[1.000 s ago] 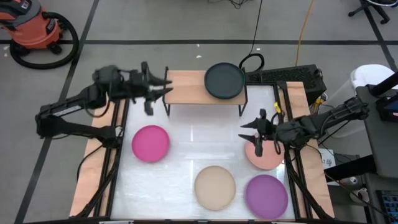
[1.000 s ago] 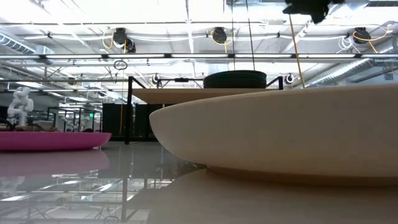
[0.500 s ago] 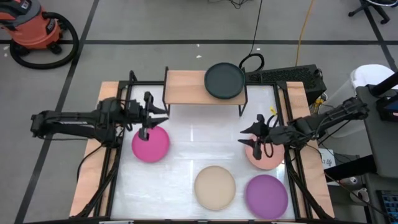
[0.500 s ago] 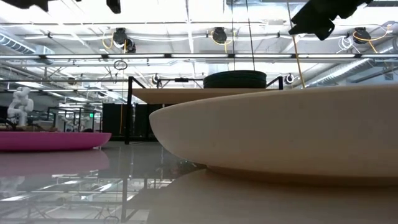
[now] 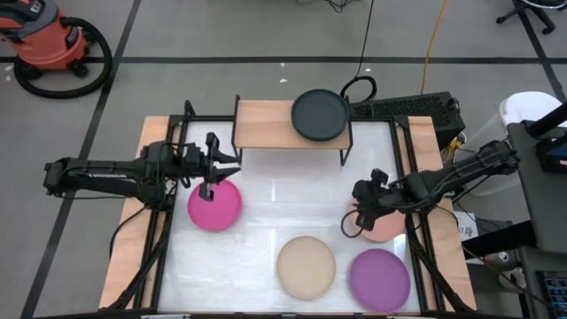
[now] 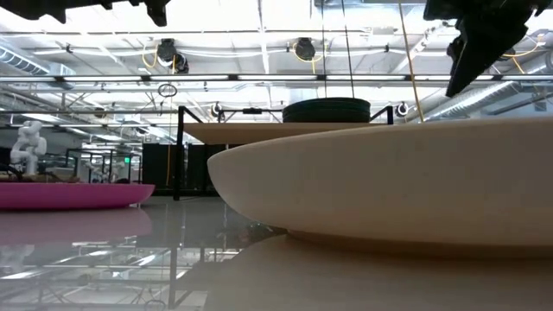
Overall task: Place and stack plates onto a shelf
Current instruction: Put the light pink plate on the shelf, then stack the pink plate on the light pink plate on the shelf
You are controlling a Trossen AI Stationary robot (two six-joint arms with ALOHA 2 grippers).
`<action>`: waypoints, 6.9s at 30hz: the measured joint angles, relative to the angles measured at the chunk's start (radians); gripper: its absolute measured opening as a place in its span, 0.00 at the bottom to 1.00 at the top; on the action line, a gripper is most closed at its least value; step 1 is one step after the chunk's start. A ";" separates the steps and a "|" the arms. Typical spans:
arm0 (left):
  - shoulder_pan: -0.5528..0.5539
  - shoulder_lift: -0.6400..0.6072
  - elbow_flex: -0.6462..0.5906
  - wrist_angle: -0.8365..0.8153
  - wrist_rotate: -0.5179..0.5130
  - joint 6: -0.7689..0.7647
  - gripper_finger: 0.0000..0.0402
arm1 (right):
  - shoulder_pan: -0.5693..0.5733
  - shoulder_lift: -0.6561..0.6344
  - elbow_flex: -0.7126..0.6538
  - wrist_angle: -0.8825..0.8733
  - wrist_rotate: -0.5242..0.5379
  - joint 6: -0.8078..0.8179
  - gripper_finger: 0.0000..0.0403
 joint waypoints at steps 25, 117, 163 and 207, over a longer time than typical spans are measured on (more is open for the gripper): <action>-0.001 0.016 0.000 -0.061 0.006 -0.027 0.29 | 0.005 0.219 -0.254 0.278 -0.303 0.155 0.41; 0.227 -0.234 0.001 -0.390 -0.159 0.064 0.29 | -0.600 0.527 0.295 1.247 -0.316 -1.144 0.00; 0.229 -0.122 0.001 -0.439 -0.183 -0.031 0.29 | -0.596 0.594 0.294 1.190 -0.327 -1.201 0.29; -0.510 0.823 0.395 -1.185 -0.386 -0.741 0.29 | -0.275 -0.093 -0.331 1.523 -0.069 -1.021 0.27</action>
